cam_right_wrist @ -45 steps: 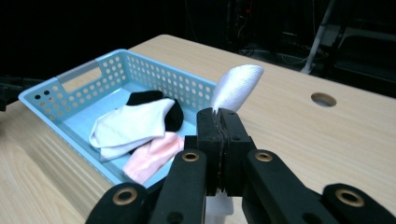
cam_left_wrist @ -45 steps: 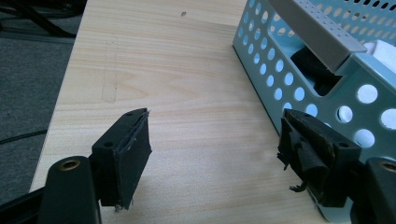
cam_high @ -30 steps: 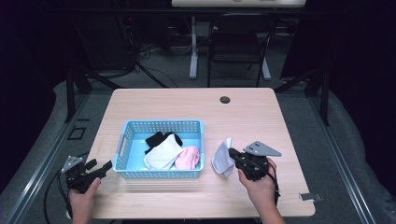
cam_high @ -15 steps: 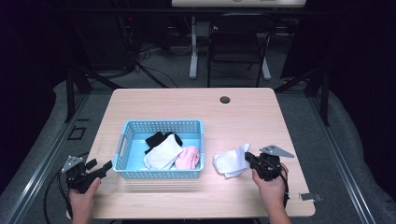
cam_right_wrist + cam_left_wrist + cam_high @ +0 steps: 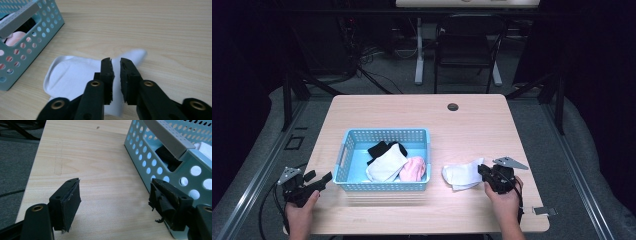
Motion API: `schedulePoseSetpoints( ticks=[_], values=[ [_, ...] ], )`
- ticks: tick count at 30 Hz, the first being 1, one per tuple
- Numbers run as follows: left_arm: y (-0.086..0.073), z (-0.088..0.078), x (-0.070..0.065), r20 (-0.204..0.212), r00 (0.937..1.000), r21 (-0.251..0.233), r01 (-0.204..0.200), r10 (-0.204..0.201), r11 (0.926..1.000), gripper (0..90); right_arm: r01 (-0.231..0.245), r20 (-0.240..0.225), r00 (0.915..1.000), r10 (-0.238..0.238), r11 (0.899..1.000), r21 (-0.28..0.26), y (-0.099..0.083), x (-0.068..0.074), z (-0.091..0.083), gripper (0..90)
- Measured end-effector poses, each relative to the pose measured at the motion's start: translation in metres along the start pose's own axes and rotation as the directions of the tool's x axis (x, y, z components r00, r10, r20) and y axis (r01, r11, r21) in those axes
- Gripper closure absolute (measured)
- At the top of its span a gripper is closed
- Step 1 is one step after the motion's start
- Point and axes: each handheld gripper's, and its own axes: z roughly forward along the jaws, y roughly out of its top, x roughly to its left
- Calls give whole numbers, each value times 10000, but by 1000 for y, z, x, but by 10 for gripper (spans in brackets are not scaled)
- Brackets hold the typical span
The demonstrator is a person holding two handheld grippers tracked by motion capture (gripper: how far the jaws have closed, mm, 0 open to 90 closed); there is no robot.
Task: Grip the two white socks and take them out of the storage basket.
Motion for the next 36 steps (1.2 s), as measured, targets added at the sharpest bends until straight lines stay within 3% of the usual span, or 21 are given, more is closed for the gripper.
schedulePoseSetpoints(
  ticks=[7, 13, 17, 26, 36],
  values=[
    [0, -1, 0, -13, 10000, -11, 13, -13, 10000, 250, 261, 44, 9997, -259, 9985, -477, 0, 5, -1, 592],
    [0, -1, 1, -28, 10000, -33, 33, -33, 10000, 250, 502, -328, 9981, -519, 9974, -522, 12, 19, -3, 560],
    [0, -1, 1, -23, 10000, -100, 65, -66, 9999, 249, 968, -605, 9932, -996, 9942, -479, 26, 34, -3, 545],
    [0, -1, 1, -17, 10000, -139, 88, -88, 9999, 250, 1969, -1217, 9722, -2000, 9797, -364, 57, 72, 5, 544],
    [0, -1, 1, 6, 10000, -74, 95, -95, 9999, 249, 2818, -2034, 9385, -2791, 9593, -163, 82, 112, 17, 556]
  ],
)
